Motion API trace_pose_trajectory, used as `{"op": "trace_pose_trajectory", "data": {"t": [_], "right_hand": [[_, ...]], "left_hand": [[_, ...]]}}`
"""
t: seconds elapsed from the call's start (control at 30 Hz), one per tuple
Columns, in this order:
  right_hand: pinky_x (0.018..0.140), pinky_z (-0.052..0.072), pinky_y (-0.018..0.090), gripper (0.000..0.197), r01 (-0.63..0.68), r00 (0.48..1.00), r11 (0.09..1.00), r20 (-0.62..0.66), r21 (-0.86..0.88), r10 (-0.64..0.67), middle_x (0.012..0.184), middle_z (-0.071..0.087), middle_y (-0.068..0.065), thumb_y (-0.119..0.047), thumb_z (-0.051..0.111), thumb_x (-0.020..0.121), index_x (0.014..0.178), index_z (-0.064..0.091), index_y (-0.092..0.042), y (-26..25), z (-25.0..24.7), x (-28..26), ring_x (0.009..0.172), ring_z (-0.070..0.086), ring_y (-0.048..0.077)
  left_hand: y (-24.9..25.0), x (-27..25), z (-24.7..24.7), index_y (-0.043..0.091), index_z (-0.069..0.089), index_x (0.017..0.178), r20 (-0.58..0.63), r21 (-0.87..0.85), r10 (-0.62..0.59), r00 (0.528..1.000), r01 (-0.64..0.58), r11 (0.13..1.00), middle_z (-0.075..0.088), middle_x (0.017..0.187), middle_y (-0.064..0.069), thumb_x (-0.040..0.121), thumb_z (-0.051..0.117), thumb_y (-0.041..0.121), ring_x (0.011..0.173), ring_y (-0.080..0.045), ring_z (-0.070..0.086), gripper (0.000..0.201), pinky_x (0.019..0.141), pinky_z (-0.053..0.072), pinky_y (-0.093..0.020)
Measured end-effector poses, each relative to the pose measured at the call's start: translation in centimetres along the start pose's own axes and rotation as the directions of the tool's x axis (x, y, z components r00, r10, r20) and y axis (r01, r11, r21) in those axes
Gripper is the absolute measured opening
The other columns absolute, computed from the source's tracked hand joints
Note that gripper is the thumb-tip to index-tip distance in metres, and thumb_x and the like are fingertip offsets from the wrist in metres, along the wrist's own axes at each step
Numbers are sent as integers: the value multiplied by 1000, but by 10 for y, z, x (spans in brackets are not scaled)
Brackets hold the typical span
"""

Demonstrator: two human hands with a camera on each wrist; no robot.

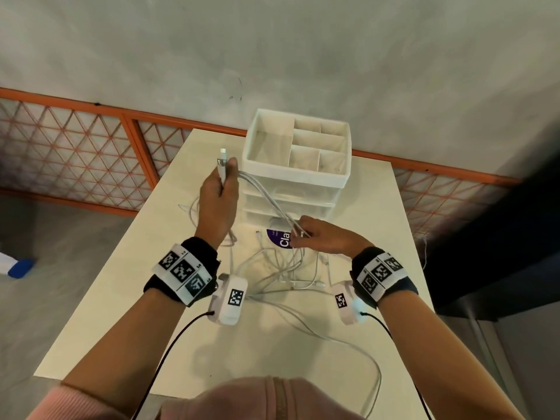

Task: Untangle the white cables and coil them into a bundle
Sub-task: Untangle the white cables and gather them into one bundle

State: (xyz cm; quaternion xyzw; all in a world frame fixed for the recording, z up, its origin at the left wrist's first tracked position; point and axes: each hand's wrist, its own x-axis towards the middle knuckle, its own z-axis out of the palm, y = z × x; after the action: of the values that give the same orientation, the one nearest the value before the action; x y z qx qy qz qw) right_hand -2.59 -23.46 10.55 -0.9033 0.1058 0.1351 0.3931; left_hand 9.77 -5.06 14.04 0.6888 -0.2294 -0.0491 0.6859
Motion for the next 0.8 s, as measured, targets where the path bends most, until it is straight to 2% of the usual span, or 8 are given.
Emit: {"op": "trace_pose_trajectory", "data": {"t": [0.17, 0.27, 0.43, 0.53, 0.6, 0.67, 0.7, 0.8], "right_hand": [[92, 40, 31, 24, -68, 998, 996, -19, -53, 68, 111, 67, 7, -33, 53, 95, 102, 62, -12, 22, 8, -11, 101, 59, 21], [94, 42, 36, 29, -64, 978, 993, -203, -99, 43, 111, 69, 8, -32, 42, 99, 102, 54, -5, 27, 4, -14, 105, 61, 25], [85, 45, 29, 24, 136, 944, 977, -321, 161, -78, 77, 69, 3, -21, 44, 100, 92, 50, 0, 1, -13, -21, 88, 67, 26], [75, 47, 32, 22, 99, 963, 989, -263, 113, -66, 58, 61, 1, -28, 49, 98, 93, 57, -8, -21, -23, -20, 69, 65, 23], [66, 48, 28, 23, 116, 975, 989, -199, 90, -96, 66, 62, 8, -31, 52, 96, 94, 62, -10, -34, -22, -19, 57, 57, 16], [59, 46, 22, 18, 168, 974, 975, -175, 144, -142, 69, 64, -7, -27, 54, 95, 91, 65, -12, -46, -21, -19, 56, 50, 13], [58, 45, 21, 17, 192, 971, 965, -177, 177, -161, 68, 64, -14, -25, 54, 96, 91, 65, -12, -51, -20, -19, 58, 48, 15], [57, 43, 21, 17, 225, 965, 946, -188, 232, -183, 73, 62, 6, -23, 57, 94, 95, 65, -8, -56, -21, -22, 63, 49, 17]], "left_hand": [[-1, 4, -8, 27, 28, 59, -132, 51, 7, 991, 0, 999, 26, 51, 6, 95, 39, 48, 45, -13, 21, 43, 47, 20, -28], [-11, 2, -13, 15, 41, 65, -197, 249, -54, 979, 103, 963, 40, 56, 0, 100, 38, 36, 50, -15, 35, 41, 49, 27, -27], [-34, -3, -20, -6, 49, 116, -170, 448, -204, 964, 260, 855, 62, 102, -27, 96, 47, 16, 90, -40, 58, 30, 70, 39, -34], [-17, -16, -7, 7, 47, 131, -79, 379, -74, 994, 98, 920, 59, 78, -12, 98, 44, 17, 58, -18, 51, 34, 62, 39, -33], [0, -25, 5, 15, 49, 133, 107, 304, -13, 994, -20, 953, 62, 75, -15, 100, 41, 24, 56, -21, 53, 35, 63, 44, -38], [15, -32, 17, 16, 54, 129, 345, 222, -87, 935, 9, 975, 64, 80, -22, 102, 37, 29, 70, -35, 53, 35, 64, 47, -44], [17, -35, 21, 14, 56, 124, 433, 187, -146, 890, 69, 980, 61, 67, -18, 102, 34, 31, 56, -35, 49, 35, 50, 44, -41], [10, -32, 26, 15, 49, 88, 497, 158, -233, 836, 177, 971, 33, 36, 10, 102, 31, 39, 30, -5, 25, 33, 33, 23, -18]]}}
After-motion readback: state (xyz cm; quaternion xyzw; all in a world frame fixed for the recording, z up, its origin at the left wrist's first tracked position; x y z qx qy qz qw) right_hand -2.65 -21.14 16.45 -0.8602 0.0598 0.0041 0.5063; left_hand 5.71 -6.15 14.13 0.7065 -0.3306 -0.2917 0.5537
